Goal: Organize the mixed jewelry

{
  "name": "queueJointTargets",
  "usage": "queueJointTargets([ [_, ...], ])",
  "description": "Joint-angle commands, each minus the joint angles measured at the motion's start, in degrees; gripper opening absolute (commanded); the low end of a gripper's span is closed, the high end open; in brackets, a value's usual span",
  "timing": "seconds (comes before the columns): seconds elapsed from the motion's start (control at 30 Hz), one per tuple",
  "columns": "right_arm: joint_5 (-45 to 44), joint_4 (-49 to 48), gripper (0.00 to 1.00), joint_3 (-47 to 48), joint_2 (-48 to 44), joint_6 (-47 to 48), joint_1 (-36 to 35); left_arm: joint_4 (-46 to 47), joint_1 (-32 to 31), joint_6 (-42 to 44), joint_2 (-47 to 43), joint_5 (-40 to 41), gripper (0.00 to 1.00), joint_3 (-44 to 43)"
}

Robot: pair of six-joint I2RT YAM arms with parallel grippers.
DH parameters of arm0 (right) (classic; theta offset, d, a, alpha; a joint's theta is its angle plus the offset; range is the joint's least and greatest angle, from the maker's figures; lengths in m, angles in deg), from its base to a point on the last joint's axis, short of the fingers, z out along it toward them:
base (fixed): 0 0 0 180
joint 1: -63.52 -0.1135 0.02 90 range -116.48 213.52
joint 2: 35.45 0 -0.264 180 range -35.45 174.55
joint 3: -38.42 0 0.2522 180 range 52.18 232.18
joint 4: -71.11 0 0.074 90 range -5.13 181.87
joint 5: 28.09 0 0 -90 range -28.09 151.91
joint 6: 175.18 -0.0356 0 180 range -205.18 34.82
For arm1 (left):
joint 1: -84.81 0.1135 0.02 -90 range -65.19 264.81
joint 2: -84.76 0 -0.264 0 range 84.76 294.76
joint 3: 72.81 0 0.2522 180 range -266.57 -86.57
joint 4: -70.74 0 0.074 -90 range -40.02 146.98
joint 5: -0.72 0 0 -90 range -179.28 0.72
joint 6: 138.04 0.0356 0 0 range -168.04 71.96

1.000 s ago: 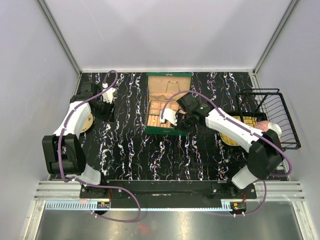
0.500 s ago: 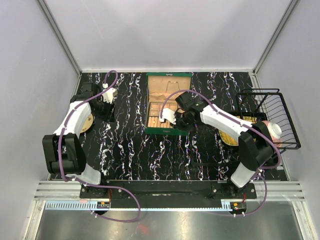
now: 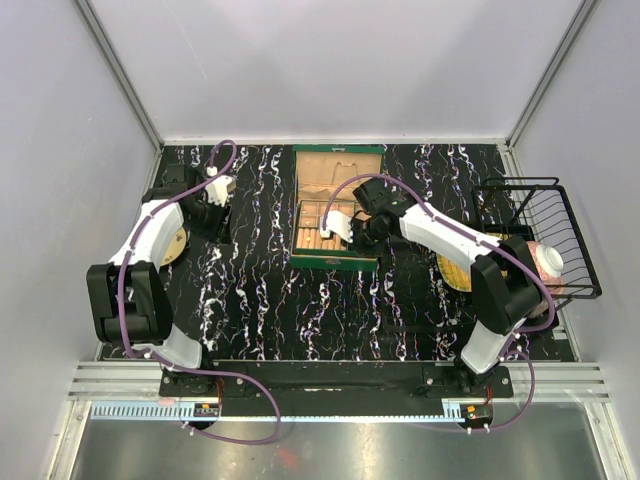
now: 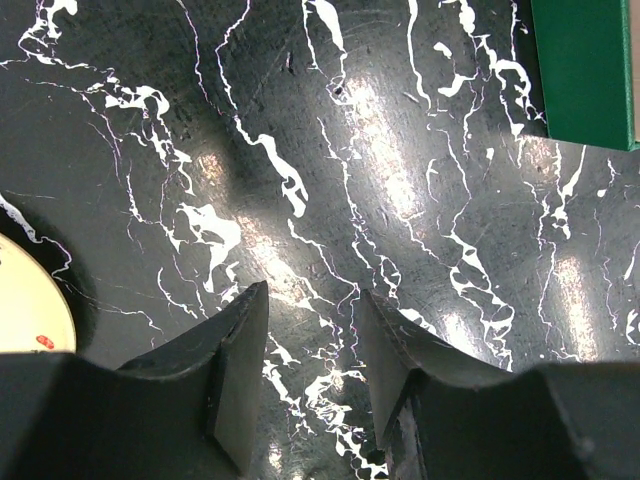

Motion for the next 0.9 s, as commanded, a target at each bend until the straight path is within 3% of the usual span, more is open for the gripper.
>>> queueJointTargets([
  [0.0, 1.7, -2.6, 0.00, 2.9, -0.3, 1.4, 0.6, 0.9, 0.4, 0.4, 0.3, -2.1, 0.45, -3.2],
  [0.87, 4.4, -5.1, 0.00, 3.3, 2.7, 0.6, 1.0, 0.8, 0.3, 0.7, 1.1, -2.0, 0.44, -2.8],
])
